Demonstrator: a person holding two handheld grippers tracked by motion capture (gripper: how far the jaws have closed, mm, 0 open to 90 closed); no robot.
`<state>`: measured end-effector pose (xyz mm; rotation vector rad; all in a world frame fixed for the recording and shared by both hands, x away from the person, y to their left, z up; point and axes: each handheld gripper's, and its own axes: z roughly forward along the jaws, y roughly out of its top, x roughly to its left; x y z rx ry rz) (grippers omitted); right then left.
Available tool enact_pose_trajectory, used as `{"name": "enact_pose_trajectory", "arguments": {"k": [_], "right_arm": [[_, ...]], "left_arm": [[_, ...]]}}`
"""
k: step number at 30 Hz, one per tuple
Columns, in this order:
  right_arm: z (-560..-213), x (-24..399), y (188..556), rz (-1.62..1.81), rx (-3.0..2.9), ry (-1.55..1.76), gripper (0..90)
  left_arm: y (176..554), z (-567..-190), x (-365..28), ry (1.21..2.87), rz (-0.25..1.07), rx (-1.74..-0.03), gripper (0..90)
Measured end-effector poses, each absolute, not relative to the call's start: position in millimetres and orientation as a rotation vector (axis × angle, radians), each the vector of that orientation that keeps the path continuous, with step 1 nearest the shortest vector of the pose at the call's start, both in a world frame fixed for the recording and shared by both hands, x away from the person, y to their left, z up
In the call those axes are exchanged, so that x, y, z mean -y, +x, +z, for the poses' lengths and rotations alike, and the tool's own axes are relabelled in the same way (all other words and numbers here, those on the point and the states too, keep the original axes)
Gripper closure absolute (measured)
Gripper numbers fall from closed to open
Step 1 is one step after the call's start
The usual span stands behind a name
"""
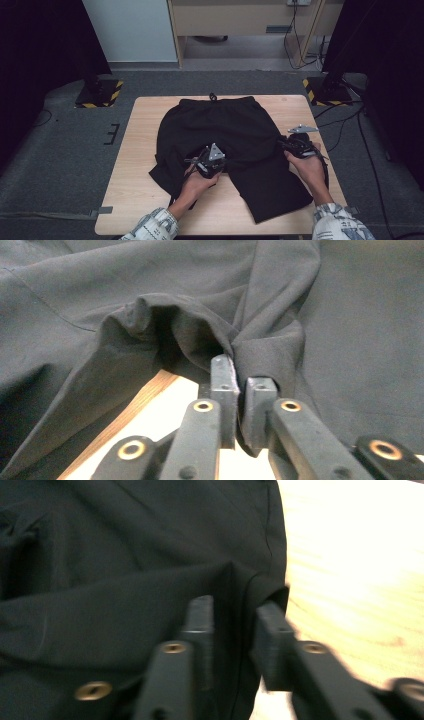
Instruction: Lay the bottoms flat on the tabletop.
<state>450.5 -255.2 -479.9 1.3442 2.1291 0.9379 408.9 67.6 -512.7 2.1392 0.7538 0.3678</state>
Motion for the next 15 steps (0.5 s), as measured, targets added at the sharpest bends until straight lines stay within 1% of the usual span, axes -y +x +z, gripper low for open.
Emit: {"name": "enact_pose_trajectory", "arguments": {"k": [3, 5, 10, 13, 15], "right_arm": [[-482.5, 260.9, 434.7, 0.957, -2.137, 1.362, 51.5], [-484.9, 265.2, 419.9, 0.971, -2.131, 1.37, 48.0], [-506.6, 266.6, 385.8, 1.001, -2.171, 1.381, 45.2], [-521.7, 263.4, 376.1, 0.969, -2.195, 1.397, 42.4], [-528.9, 261.9, 372.3, 0.949, -2.195, 1.385, 42.8]], "left_arm": [[410.0, -514.2, -67.1, 2.136, 0.36, -0.755, 82.1], [410.5, -515.6, -66.6, 2.139, 0.356, -0.759, 82.2], [411.3, -518.3, -65.6, 2.122, 0.338, -0.77, 81.4], [410.7, -521.3, -64.2, 2.124, 0.332, -0.762, 81.5], [409.3, -522.3, -63.2, 2.124, 0.331, -0.75, 82.8]]}}
